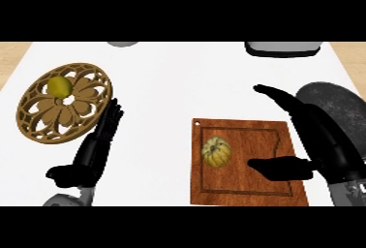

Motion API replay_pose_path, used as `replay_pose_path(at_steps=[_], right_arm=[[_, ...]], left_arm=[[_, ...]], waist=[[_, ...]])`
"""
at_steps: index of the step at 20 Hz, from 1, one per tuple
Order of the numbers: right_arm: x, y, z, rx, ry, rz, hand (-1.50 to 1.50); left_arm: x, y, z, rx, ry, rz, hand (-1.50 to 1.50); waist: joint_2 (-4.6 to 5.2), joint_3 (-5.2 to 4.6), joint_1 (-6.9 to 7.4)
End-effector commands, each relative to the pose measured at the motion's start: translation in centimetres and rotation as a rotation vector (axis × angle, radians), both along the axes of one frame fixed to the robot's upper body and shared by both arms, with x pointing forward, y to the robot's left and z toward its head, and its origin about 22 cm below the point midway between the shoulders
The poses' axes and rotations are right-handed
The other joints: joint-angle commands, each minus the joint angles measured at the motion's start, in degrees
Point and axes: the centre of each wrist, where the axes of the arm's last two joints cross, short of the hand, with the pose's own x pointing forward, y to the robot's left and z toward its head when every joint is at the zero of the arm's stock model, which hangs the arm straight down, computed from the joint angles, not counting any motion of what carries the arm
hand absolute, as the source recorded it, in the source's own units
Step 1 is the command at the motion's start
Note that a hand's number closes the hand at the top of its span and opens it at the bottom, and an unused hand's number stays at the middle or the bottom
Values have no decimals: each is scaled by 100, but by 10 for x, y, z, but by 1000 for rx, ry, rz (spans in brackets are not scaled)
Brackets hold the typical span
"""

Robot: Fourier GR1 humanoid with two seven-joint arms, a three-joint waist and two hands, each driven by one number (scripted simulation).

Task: Pick the squash from the cutting board and place it in the pan

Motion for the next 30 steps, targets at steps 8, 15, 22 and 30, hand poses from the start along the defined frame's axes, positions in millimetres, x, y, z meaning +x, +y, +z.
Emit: replay_pose_path(at_steps=[8, 15, 22, 30], right_arm=[[32, 74, 16, -343, 286, 53, -150], [39, 93, -43, -614, 518, 138, -150], [53, 120, -71, -738, 601, 131, -150], [51, 126, -79, -756, 647, 117, -150]], left_arm=[[2, -6, -1, -9, -2, -49, 0], [8, -2, 0, 10, 1, -31, 0], [18, -10, 4, -3, 3, -23, 0], [-1, 3, 5, -3, 11, -30, 0]], waist=[[36, -2, 144], [42, -2, 133], [41, 4, 64], [17, 7, 52]])
